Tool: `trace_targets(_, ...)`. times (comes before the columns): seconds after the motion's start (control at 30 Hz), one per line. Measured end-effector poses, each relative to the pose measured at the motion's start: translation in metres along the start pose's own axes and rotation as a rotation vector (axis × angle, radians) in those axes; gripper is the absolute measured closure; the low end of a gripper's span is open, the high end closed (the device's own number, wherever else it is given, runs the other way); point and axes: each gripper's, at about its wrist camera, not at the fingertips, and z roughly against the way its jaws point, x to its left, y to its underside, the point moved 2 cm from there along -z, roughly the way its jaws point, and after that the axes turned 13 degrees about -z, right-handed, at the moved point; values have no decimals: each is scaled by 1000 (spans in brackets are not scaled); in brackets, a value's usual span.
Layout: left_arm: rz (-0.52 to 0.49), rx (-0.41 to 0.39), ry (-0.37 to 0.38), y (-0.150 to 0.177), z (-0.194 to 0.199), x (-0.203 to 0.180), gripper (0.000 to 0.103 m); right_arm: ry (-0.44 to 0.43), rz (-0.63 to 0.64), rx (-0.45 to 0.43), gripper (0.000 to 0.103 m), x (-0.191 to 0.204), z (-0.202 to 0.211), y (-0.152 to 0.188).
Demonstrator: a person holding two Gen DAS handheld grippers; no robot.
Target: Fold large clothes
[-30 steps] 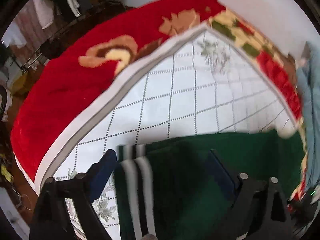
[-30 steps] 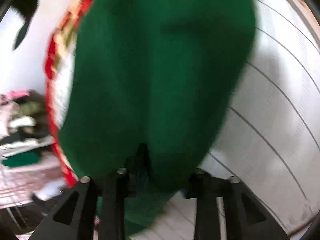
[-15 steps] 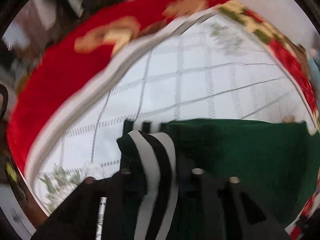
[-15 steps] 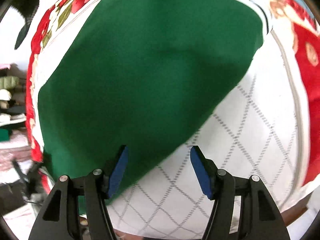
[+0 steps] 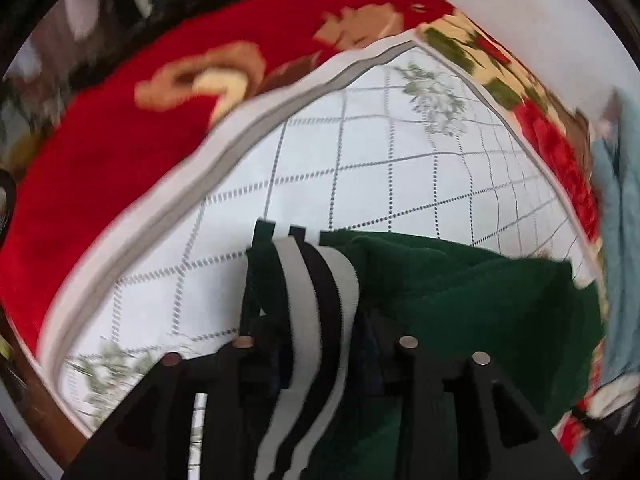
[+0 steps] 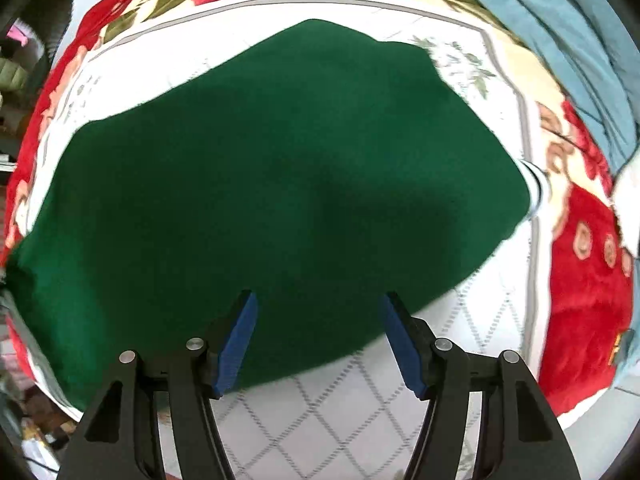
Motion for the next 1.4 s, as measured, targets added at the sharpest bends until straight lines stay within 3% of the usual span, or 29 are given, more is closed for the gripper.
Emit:
trace_targets(0.13,151,-25,126,4,-7,25,65,-49,-48,53,37,10,-6,-4)
trace_targets(0.17,177,-45,134,5,-6,27,69,-55,-60,64,37,12,-7,-5)
trace_targets(0.2,186,-90,115,7,-1,27,86,-60,-66,67,37,14,-9,-6)
trace_targets(0.37,32,-203,78,-8,29,-8,92,-60,-65,20,37,25,-3,-11)
trace_targets(0.43,17,-199,52,-21,22,-11,92,-53,-60,11,37,29,-1,-11)
trace_targets(0.6,107,-107,30,-46,-37,18,91,-25,-117,60,37,27,0,-14)
trace_targets(0.7,134,-54,37,-51,-63,30,91,-10,-96,2,37,37,19,-23)
trace_targets(0.83,127,-42,41,-56,-67,31,89,-87,-1,-29,37,79,27,-36)
trace_targets(0.97,130,-29,50,-55,-63,34,81,-270,114,54,37,157,2,-60)
trace_targets(1.07,125,-43,68,-56,-55,36,76,-255,171,54,37,209,-36,-81)
trace_targets(1.13,105,-66,61,-56,-46,37,60,-170,193,56,37,226,-69,-96)
trace_targets(1.2,100,-91,52,-54,-34,38,17,-114,201,64,36,239,-95,-105)
trace_targets(1.3,110,-129,21,-45,-8,40,16,-49,223,91,35,253,-98,-109)
trace_targets(1.4,165,-159,-26,-16,26,44,16,-118,224,112,35,255,-63,-104)
